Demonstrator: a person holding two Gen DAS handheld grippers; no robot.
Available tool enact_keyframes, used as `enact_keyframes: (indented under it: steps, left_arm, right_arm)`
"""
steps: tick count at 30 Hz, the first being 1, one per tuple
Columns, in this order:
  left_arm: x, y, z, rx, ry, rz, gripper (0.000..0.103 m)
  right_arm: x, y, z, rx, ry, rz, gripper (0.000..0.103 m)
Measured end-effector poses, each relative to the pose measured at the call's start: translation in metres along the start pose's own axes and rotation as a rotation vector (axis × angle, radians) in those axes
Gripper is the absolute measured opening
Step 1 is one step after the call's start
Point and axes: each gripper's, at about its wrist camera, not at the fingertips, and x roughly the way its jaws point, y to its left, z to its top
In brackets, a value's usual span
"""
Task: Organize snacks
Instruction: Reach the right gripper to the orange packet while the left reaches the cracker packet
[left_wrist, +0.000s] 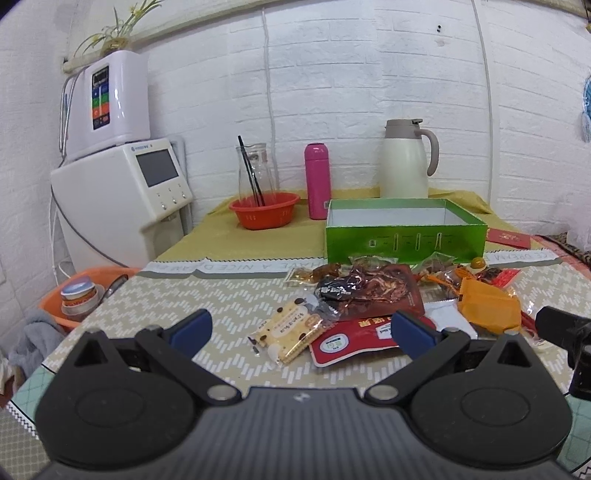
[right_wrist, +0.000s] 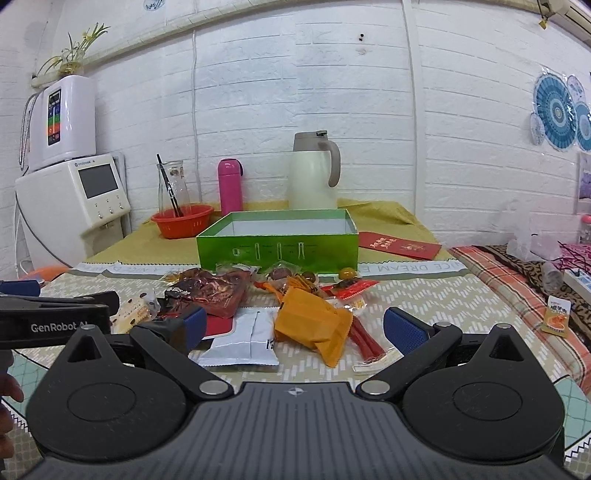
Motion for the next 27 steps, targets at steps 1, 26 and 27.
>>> enact_keyframes:
  steps: [1, 26, 27]
  left_arm:
    - [0.000, -0.002, -0.001, 0.014, 0.002, 0.009, 0.103]
    - [0.036, 0.020, -0.002, 0.059, -0.093, -0.146, 0.103]
    - [0.040, 0.017, -0.007, 0.068, -0.090, -0.126, 0.103]
  right_arm:
    - [0.001, 0.000, 0.000, -0.003, 0.005, -0.001, 0.103]
    - [0.053, -0.032, 0.031, -0.035, -0.010, 0.057, 0.103]
    - [0.058, -0.033, 0.026, -0.022, 0.001, 0.063, 0.103]
